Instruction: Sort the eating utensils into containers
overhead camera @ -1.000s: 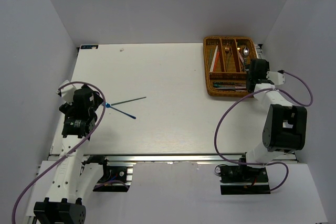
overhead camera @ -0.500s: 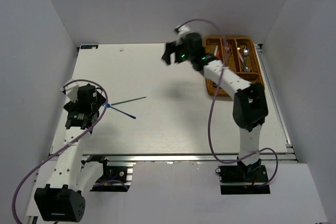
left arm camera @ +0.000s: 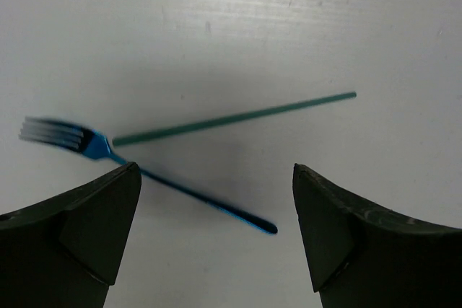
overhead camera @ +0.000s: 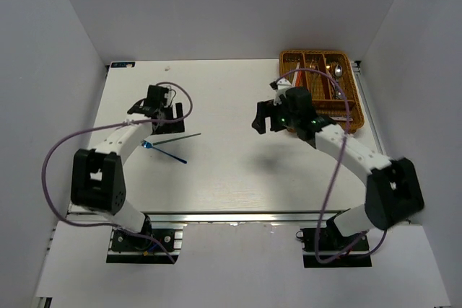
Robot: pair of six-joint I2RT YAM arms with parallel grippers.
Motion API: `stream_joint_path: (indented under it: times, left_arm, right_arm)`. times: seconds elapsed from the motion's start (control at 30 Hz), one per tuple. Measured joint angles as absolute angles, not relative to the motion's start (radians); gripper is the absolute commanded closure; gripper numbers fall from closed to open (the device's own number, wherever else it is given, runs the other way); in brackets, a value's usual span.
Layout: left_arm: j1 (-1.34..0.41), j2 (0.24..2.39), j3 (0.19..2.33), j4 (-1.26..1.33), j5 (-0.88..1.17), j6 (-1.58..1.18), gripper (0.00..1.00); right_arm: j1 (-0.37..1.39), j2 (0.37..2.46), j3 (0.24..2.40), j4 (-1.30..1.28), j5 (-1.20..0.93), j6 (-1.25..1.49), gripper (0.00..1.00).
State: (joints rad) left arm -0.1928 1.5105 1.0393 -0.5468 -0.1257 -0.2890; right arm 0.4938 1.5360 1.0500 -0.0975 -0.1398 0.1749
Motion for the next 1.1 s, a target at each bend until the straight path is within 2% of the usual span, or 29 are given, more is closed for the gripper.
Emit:
stream_joint_path:
  times: [0.13,0.27,0.43,0.63,0.7,0.83,0.9,1.0,1.1]
  left_arm:
    - [-0.209,1.677,1.209,-0.583,-0.116,-0.097,0.06]
    - [-0.244,1.812,1.305,-0.602,-0.131,0.098,0.06]
    - [-0.293,1.879,1.287,-0.631,-0.100,0.263,0.07]
    - [-0.337,1.888,1.256,-0.609,-0.072,0.307,0.07]
    - [-0.337,1.889,1.253,-0.603,-0.065,0.311,0.13]
    - [-0.337,1.895,1.256,-0.603,-0.047,0.318,0.17]
    - [-0.336,1.908,1.271,-0.615,-0.028,0.322,0.25]
    - [-0.331,1.967,1.349,-0.669,0.033,0.323,0.42]
    - [-0.329,2.024,1.427,-0.714,0.087,0.328,0.47]
  right_arm:
    - [0.514,1.274,0.905,-0.045,-0.153,0.196,0.11]
    - [0.516,1.132,0.794,-0.029,-0.188,0.221,0.11]
    - [0.516,1.080,0.725,-0.041,-0.231,0.232,0.11]
    - [0.516,1.080,0.723,-0.043,-0.268,0.233,0.11]
    - [0.516,1.079,0.723,-0.039,-0.279,0.234,0.11]
    - [0.516,1.070,0.722,-0.028,-0.287,0.239,0.11]
    - [0.516,1.058,0.722,-0.026,-0.288,0.243,0.11]
    - [0.516,1.040,0.722,-0.025,-0.287,0.249,0.11]
    - [0.516,1.029,0.721,-0.026,-0.287,0.252,0.11]
